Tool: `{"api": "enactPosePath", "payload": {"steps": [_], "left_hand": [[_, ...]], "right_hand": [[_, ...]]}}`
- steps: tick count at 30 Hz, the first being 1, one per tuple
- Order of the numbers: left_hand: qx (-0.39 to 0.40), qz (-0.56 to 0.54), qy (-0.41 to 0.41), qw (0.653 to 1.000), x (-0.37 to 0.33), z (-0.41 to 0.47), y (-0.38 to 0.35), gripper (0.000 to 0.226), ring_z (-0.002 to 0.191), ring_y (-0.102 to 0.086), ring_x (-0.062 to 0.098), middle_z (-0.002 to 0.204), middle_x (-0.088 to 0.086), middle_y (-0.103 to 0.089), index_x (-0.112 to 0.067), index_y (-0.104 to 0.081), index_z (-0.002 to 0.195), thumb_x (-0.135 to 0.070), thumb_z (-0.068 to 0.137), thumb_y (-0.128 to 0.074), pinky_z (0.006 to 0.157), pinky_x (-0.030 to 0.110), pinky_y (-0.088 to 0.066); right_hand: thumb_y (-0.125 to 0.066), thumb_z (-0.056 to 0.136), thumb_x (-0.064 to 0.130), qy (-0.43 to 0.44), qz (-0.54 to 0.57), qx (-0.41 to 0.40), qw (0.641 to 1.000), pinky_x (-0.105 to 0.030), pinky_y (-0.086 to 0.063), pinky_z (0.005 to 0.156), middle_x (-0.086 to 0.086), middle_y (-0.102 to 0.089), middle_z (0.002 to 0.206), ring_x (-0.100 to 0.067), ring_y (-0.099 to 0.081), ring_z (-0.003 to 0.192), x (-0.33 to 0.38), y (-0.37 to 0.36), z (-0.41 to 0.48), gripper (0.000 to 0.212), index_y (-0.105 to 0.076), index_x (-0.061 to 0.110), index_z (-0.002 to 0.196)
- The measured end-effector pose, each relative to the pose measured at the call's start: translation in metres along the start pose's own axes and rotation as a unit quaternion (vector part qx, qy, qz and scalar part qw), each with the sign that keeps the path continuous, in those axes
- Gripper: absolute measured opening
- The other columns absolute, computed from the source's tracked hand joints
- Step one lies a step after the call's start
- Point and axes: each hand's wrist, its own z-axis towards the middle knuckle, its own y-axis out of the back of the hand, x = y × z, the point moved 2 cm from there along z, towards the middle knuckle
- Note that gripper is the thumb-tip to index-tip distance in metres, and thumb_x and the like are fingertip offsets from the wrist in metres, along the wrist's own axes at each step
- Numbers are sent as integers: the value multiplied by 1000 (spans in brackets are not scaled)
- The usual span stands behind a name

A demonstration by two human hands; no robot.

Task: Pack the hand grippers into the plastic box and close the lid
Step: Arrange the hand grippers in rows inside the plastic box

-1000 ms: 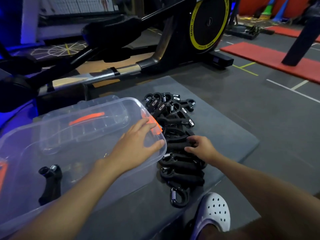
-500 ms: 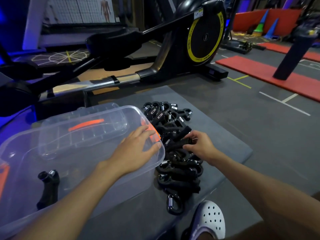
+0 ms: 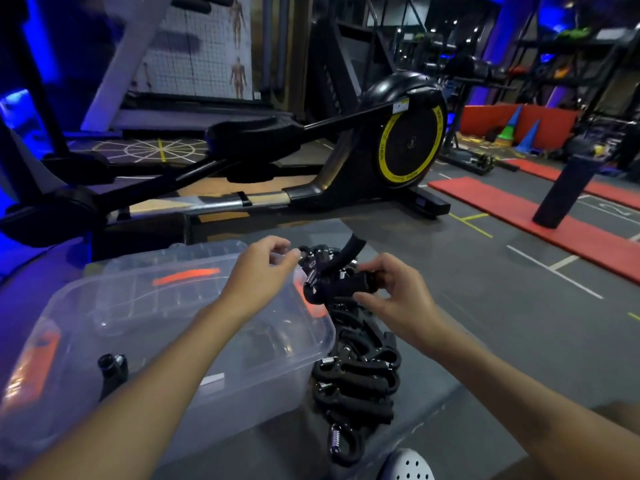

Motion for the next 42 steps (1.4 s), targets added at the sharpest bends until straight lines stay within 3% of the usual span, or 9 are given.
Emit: {"api": "enactPosePath", "payload": {"steps": [7,12,15,18,22,27,34,39,42], "left_hand": [[-7,-25,77,997,24,-16,45,23,88,-68,28,87,12,-73,-11,-76,93,-32,91,-67,80,45,-53],[-45,-67,112,990,42,-27,78,13,75,-66,15,80,6,-74,-16,-75,81,-28,86,-73,68,30,-50],[-78,-78,107,988,55,-31,97,4,82,-69,14,84,0,-74,-24,-72,82,-25,86,-74,74,32,-56],[-84,-74,75,991,65,-35,113,9,87,-70,8,90,-5,-74,-26,-72,93,-22,86,-73,81,28,-56],[-78,-71,36,994,73,-41,127,20,96,-69,9,100,-7,-73,-32,-70,100,-20,85,-75,91,31,-55],[-79,-67,4,995,74,-45,141,28,98,-69,9,105,-6,-69,-42,-65,93,-18,84,-76,89,26,-55],[-93,-86,22,992,93,-52,164,26,93,-72,9,100,-4,-74,-32,-70,95,-11,82,-77,87,30,-57],[-134,18,66,989,132,-60,179,15,108,-64,6,112,-8,-69,-31,-68,104,-25,90,-66,101,34,-49],[-141,129,96,977,154,-70,184,37,120,-57,11,120,-9,-66,-29,-71,106,-48,84,-50,108,41,-41]], "right_hand": [[-80,72,3,87,16,93,992,-39,-56,81,12,-61,99,-16,-65,92,38,-54,-8,48,-57,40,92],[-80,73,1,104,20,151,983,-23,-49,81,4,-60,96,-10,-61,87,64,-85,-7,40,-56,27,92],[-86,67,15,44,102,221,969,-31,-54,81,-2,-61,95,-17,-64,87,73,-101,-1,48,-52,24,100],[-89,57,40,-18,151,291,944,-40,-54,91,-2,-60,113,-17,-64,104,77,-116,10,80,-46,31,124],[-87,67,36,-63,156,365,916,-39,-47,105,4,-51,137,-7,-51,125,84,-141,22,97,-29,36,145],[-86,70,31,-41,143,417,897,-43,-42,109,10,-48,138,-7,-45,129,91,-176,30,82,-37,59,129],[-86,60,36,-19,124,464,877,-48,-42,107,8,-40,143,-17,-44,128,101,-217,43,104,-25,50,142],[-89,56,28,-60,115,483,866,-46,-42,107,10,-43,137,-14,-44,126,80,-255,38,107,-27,50,141],[-91,54,25,-87,88,515,848,-45,-46,105,12,-44,135,-14,-44,126,59,-284,32,113,-25,43,144]]}}
